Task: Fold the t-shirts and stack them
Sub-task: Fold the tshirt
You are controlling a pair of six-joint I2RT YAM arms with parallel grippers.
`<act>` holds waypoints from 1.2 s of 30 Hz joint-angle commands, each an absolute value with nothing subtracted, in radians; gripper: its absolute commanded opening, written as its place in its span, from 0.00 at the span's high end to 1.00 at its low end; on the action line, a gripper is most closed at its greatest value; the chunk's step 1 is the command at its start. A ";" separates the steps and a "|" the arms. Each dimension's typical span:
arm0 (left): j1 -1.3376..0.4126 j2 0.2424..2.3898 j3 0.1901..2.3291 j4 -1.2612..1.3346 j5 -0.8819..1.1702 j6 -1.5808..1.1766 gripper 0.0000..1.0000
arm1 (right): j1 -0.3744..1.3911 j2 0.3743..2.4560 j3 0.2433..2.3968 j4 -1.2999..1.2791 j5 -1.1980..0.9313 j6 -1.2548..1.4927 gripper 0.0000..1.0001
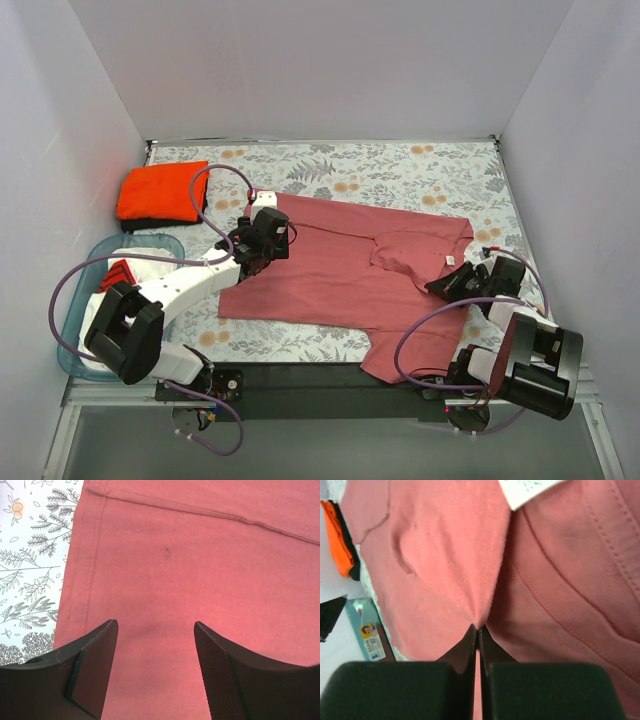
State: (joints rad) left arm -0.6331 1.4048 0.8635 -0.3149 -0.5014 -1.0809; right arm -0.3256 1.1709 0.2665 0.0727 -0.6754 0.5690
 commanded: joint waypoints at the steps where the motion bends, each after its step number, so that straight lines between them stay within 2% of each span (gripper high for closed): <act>1: -0.632 1.404 0.894 -0.324 -0.509 -1.074 0.39 | -0.322 1.204 0.267 0.061 -0.641 0.520 0.98; 4: -0.632 1.407 0.894 -0.324 -0.509 -1.074 0.39 | -0.322 1.206 0.293 0.038 -0.612 0.489 0.92; 7: -0.632 1.408 0.896 -0.325 -0.508 -1.072 0.39 | -0.322 1.192 0.331 -0.041 -0.580 0.443 0.80; 10: -0.632 1.411 0.896 -0.325 -0.508 -1.074 0.39 | -0.311 1.163 0.417 -0.161 -0.527 0.379 0.74; 11: -0.634 1.411 0.897 -0.327 -0.506 -1.075 0.39 | -0.290 1.152 0.463 -0.188 -0.508 0.365 0.66; 12: -0.632 1.411 0.896 -0.325 -0.505 -1.075 0.39 | -0.273 1.126 0.491 -0.240 -0.452 0.344 0.64; 18: -0.632 1.414 0.899 -0.328 -0.500 -1.077 0.39 | -0.013 1.054 0.649 -0.302 -0.218 0.347 0.62; 21: -0.632 1.416 0.899 -0.331 -0.502 -1.078 0.39 | 0.167 1.072 0.684 -0.273 -0.095 0.360 0.67; 29: -0.632 1.414 0.902 -0.337 -0.515 -1.083 0.39 | 0.518 1.322 0.830 -0.213 0.149 0.365 0.67; 36: -0.632 1.414 0.907 -0.345 -0.518 -1.086 0.39 | 0.666 1.520 0.931 -0.215 0.322 0.420 0.62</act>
